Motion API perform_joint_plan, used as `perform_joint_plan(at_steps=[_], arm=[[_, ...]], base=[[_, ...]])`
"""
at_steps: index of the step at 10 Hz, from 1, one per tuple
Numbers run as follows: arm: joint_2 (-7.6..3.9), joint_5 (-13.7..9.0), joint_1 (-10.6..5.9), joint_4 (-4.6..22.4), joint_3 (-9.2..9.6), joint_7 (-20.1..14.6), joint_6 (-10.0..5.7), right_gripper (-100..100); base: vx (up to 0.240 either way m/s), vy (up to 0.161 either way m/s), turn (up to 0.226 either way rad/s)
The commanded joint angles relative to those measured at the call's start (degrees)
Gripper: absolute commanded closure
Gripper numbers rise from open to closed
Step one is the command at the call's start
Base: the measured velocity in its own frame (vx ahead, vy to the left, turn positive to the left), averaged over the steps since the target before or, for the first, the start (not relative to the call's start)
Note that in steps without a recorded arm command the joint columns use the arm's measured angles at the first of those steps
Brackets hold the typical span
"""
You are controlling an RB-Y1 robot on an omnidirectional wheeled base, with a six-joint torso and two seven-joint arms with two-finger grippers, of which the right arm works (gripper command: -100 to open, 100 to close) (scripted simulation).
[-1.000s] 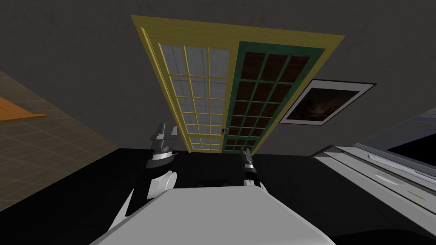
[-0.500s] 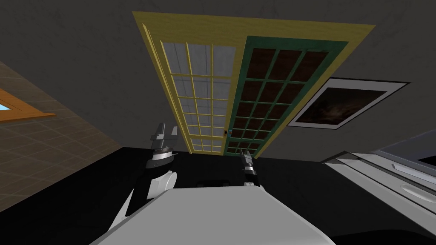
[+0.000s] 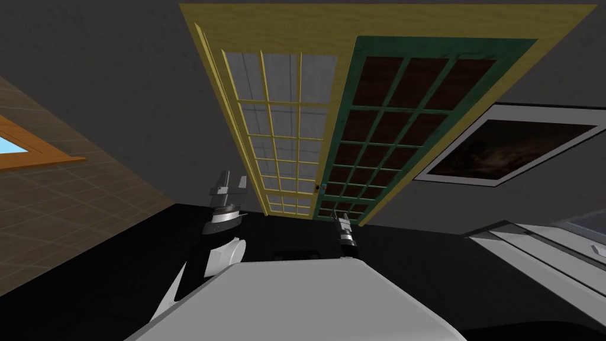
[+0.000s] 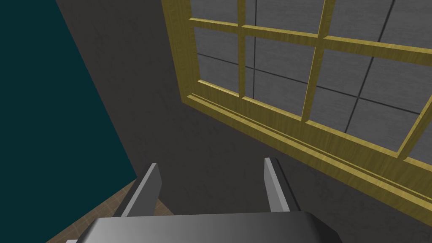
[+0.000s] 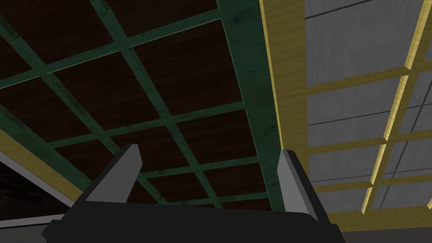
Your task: Pull the door open
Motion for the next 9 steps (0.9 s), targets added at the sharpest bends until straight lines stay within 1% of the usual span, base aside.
perform_joint_plan(at_steps=[1, 5, 9], arm=[[-0.12, -0.3, -0.50, 2.1, -0.01, 2.2, -0.42, -100], [-0.38, -0.9, -1.14, 5.9, 0.03, 6.7, -0.96, -100], [-0.58, -1.4, -1.70, 8.9, 0.06, 10.4, -1.40, -100]], base=[[0.104, 0.021, 0.057], [0.109, 0.008, 0.056], [0.110, 0.001, 0.046]])
